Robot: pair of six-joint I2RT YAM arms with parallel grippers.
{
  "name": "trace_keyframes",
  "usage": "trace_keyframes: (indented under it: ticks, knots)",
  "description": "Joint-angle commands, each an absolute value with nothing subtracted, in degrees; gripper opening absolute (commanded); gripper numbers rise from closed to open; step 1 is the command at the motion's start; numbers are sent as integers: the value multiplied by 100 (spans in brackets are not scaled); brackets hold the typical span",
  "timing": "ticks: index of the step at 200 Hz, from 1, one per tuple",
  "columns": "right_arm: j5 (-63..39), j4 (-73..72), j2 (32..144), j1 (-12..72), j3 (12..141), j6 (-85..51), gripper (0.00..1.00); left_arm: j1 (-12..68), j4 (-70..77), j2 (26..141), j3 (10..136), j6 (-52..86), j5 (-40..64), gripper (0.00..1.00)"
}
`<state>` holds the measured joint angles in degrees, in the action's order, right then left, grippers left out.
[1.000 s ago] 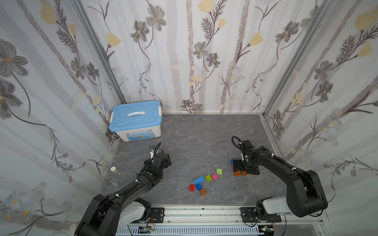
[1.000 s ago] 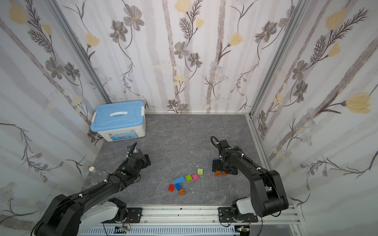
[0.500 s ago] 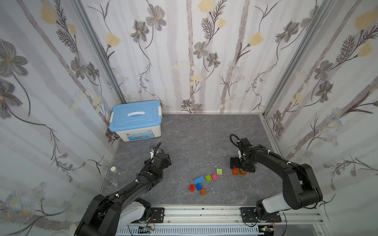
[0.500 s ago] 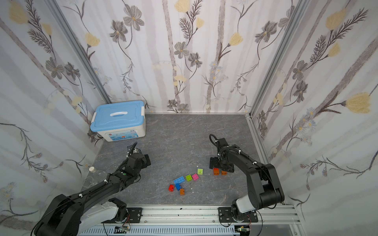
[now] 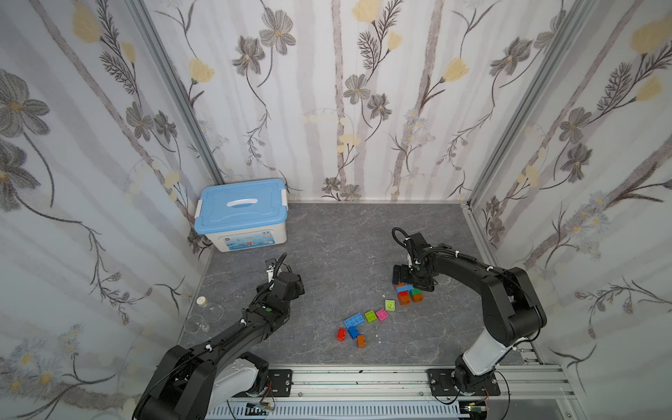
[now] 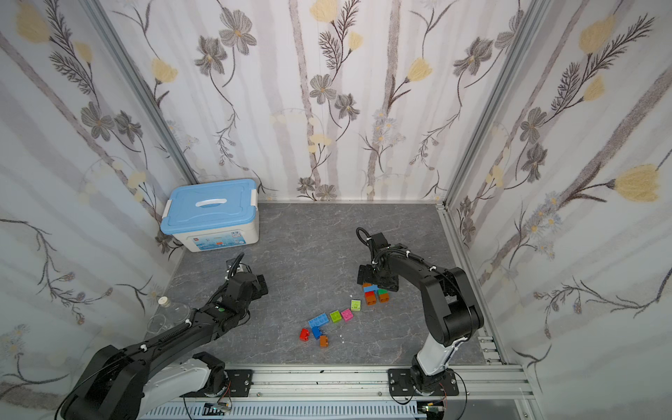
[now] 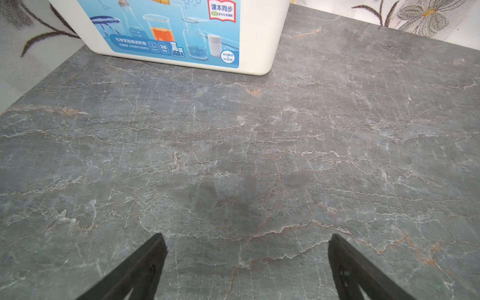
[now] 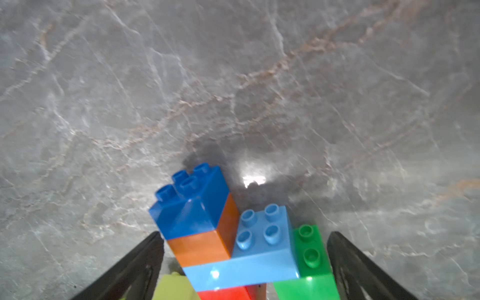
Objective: Assemble the letter h with lego
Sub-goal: Move the lego brick at the center of the board.
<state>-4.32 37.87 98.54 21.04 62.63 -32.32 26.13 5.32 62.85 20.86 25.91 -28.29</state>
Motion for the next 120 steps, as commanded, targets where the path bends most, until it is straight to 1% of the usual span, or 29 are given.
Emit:
trace_keyframes:
  ticks: [1, 36, 72, 91, 99, 110, 120]
  knots:
    - [-308, 3814, 10069, 2246, 6679, -3392, 99, 2609, 519, 6293, 2130, 2608, -2915, 100]
    - [94, 4298, 9933, 2355, 7048, -3045, 99, 2610, 527, 6293, 2130, 2602, -2892, 100]
    - [63, 4836, 9213, 2601, 6797, -2213, 99, 2608, 543, 6302, 2137, 2530, -2771, 100]
    - [-3, 5150, 8826, 2961, 6641, -2016, 99, 2604, 250, 6302, 2271, 2563, -2560, 100]
    - [-20, 5282, 8770, 3145, 6602, -2008, 96, 2608, 53, 6295, 2340, 2628, -2428, 100]
    - [-124, 5352, 8732, 3408, 6560, -1997, 87, 2611, -222, 6240, 2424, 2742, -2218, 100]
    - [-192, 5335, 8736, 3708, 6522, -1995, 84, 2610, -454, 6117, 2452, 2887, -1973, 100]
